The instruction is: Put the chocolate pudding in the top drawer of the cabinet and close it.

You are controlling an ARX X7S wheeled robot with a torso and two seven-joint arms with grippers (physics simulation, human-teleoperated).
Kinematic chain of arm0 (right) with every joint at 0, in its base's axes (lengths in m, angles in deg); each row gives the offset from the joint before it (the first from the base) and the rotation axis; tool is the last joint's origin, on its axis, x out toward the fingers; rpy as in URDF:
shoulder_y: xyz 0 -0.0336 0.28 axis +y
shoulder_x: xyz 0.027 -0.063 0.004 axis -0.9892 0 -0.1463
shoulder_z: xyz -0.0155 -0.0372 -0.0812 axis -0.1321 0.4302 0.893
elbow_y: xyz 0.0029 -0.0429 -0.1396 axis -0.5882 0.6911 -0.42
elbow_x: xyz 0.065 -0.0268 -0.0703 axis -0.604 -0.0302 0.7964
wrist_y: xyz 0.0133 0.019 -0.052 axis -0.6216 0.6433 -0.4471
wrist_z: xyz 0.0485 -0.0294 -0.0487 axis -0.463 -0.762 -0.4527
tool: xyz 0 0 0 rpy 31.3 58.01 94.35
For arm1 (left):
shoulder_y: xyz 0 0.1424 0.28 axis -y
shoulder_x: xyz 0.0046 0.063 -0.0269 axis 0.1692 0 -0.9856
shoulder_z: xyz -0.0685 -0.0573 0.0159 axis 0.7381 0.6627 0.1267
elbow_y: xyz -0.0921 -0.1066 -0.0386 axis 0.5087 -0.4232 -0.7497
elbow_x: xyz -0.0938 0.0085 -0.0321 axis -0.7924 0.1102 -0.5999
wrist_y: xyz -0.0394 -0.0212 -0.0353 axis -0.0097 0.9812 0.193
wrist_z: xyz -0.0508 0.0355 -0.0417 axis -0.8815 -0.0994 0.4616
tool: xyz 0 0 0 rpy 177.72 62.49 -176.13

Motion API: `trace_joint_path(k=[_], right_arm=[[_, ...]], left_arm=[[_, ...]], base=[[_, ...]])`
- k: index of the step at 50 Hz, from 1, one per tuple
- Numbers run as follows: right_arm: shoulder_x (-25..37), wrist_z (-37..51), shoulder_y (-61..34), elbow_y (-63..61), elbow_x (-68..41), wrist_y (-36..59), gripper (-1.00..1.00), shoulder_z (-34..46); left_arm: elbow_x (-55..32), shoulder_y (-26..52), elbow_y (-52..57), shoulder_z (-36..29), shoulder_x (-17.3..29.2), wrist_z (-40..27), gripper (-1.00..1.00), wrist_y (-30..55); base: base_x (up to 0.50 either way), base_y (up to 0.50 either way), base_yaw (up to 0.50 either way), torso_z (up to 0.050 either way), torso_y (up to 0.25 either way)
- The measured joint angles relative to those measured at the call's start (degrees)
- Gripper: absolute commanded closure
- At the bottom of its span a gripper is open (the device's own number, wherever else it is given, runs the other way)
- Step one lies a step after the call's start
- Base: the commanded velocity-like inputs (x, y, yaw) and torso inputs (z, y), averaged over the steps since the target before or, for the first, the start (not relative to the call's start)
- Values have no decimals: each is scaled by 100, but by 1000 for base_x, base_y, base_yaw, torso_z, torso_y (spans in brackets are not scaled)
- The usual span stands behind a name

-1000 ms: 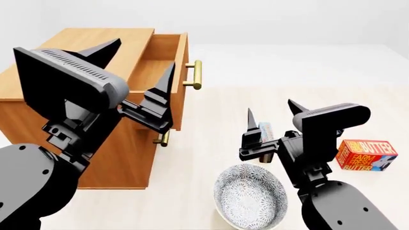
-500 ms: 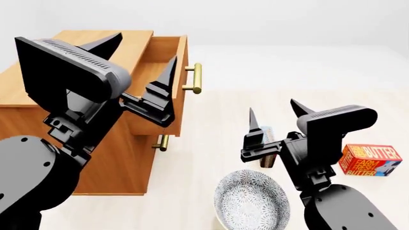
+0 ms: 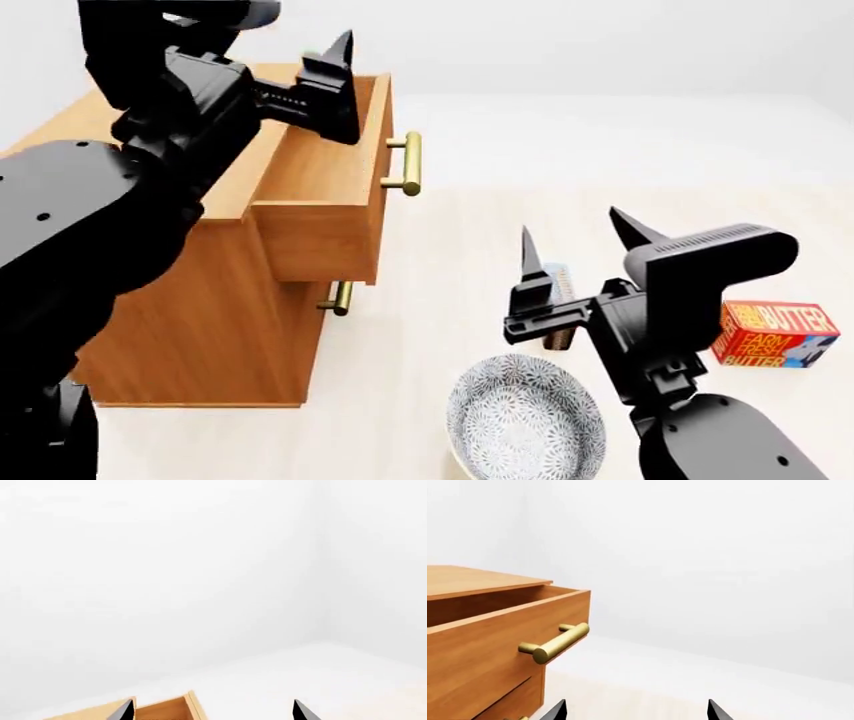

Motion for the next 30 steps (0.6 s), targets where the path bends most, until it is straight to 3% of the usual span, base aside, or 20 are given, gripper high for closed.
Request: trace_joint_path(k=[22,30], right_arm=[[81,9,94,-71,-98,-53,-100,-97],[89,3,95,-9,-72,-117,-100,-60]], left_arm=[[1452,3110,-6385,-1373,-1396,1400,-100,-832],[2010,3811,-8138,-1339,-1873,1764,-100,-927]], base=[[0,0,0,0,0],[0,0,0,0,0]])
